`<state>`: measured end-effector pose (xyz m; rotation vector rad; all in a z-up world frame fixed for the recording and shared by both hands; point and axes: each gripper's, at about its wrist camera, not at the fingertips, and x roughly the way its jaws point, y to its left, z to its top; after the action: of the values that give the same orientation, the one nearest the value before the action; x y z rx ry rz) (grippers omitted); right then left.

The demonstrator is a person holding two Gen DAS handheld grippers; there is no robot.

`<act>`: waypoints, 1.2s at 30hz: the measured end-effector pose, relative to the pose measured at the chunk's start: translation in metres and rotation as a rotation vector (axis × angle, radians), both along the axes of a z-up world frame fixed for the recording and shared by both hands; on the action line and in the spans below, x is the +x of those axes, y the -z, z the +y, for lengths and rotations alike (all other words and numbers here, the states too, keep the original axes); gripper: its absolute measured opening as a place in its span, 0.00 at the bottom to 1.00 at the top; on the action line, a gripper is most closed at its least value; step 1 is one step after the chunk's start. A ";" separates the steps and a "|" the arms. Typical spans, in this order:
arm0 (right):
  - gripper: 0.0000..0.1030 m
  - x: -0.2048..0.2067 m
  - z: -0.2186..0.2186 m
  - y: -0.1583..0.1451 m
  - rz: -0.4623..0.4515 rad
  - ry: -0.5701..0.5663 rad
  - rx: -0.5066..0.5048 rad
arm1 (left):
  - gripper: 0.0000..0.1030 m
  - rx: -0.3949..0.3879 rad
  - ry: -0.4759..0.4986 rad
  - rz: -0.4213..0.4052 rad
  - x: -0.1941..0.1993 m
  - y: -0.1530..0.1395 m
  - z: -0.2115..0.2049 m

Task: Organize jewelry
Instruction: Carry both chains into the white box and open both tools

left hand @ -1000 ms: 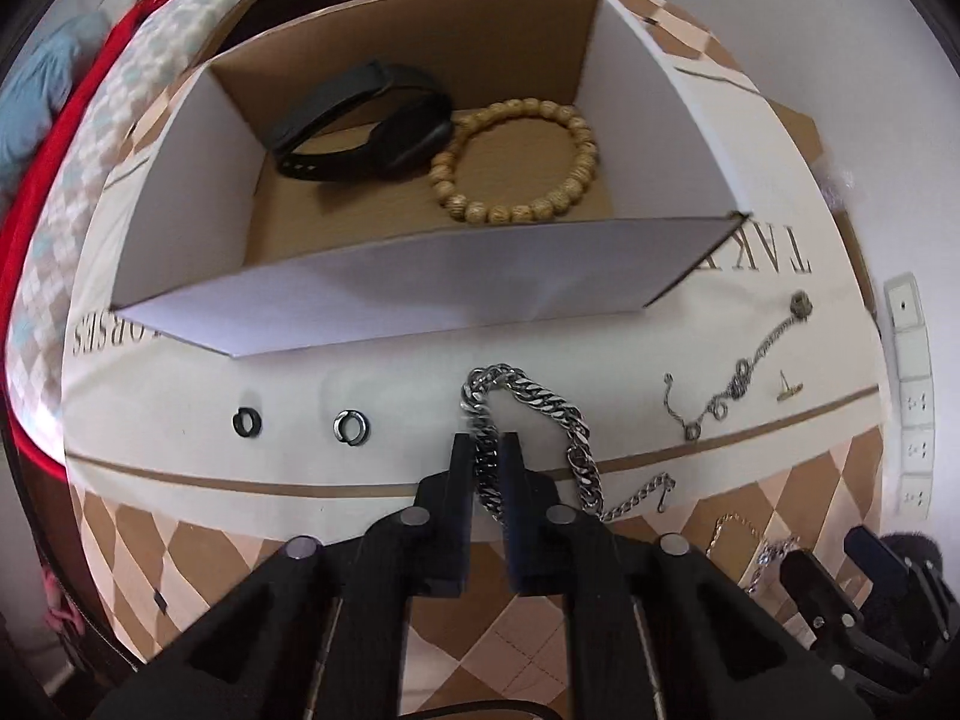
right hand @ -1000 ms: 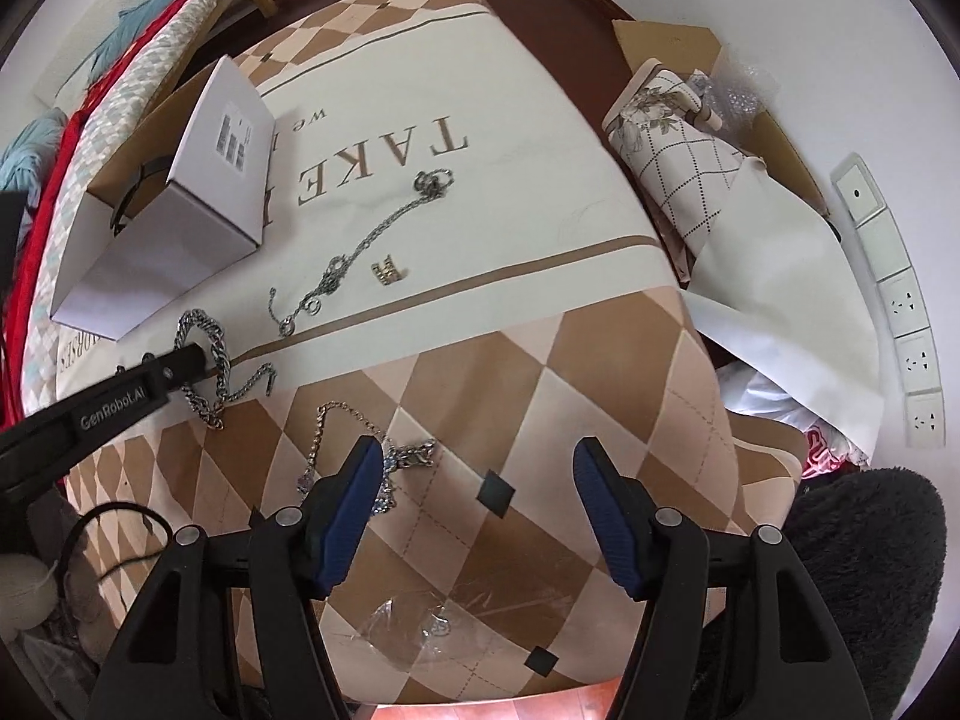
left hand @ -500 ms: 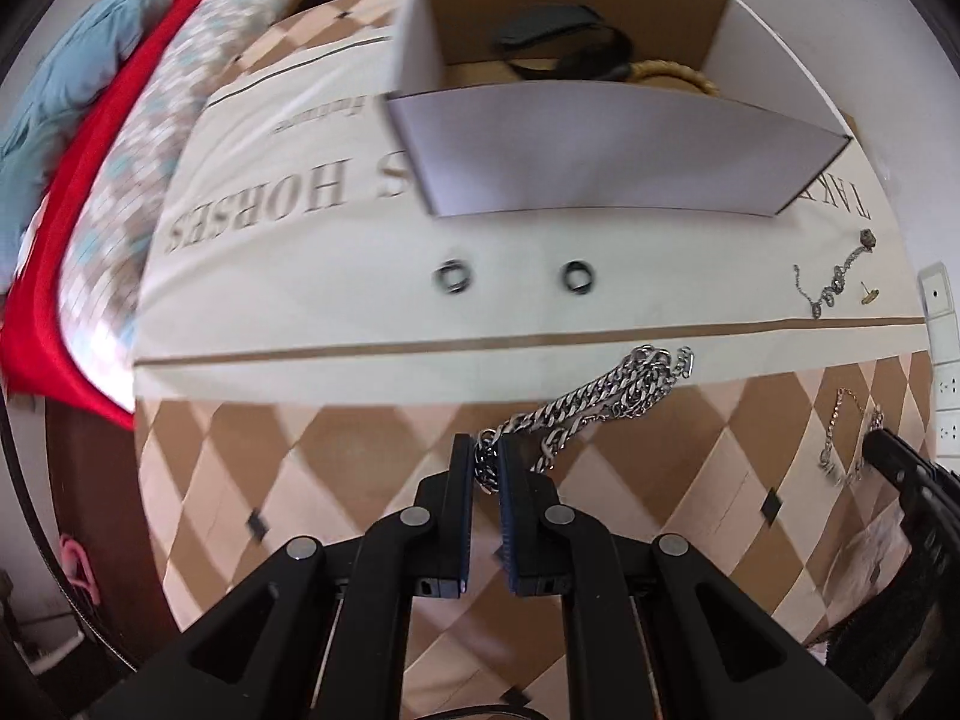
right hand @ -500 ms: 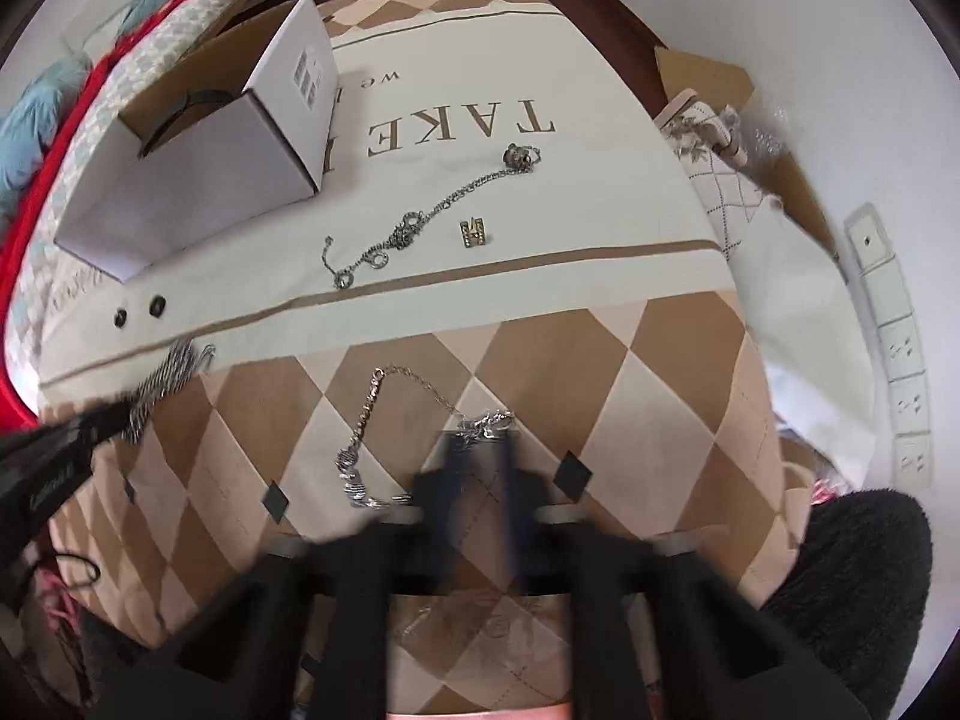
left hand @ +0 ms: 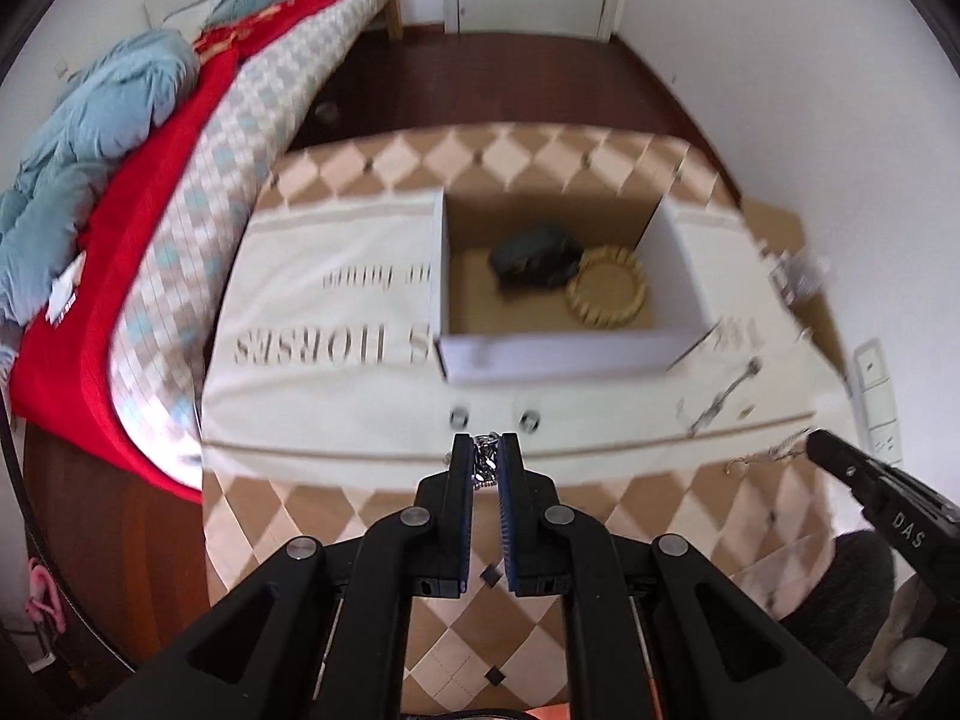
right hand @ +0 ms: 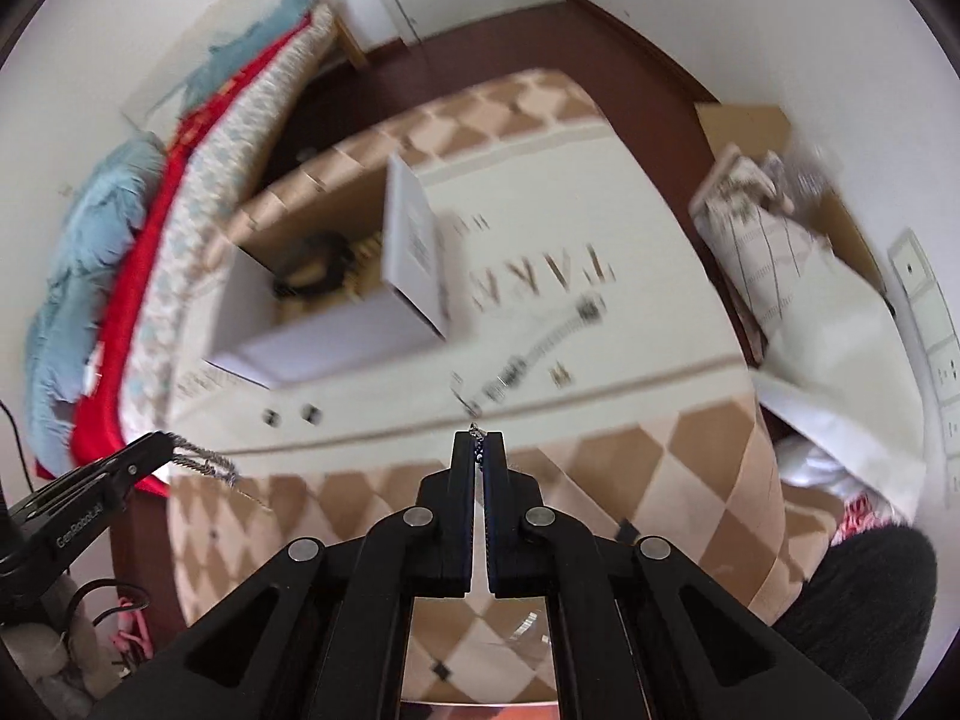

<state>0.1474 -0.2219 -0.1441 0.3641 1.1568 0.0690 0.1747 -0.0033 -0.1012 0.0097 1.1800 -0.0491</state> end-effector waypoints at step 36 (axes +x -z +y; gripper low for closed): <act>0.02 0.190 0.065 -0.015 0.060 -0.262 -0.092 | 0.05 -0.070 0.073 0.137 0.128 0.031 0.003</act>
<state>0.3374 -0.1573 -0.1295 0.1318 1.2582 0.2343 0.3026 -0.0003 -0.1320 -0.0121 1.3147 -0.1571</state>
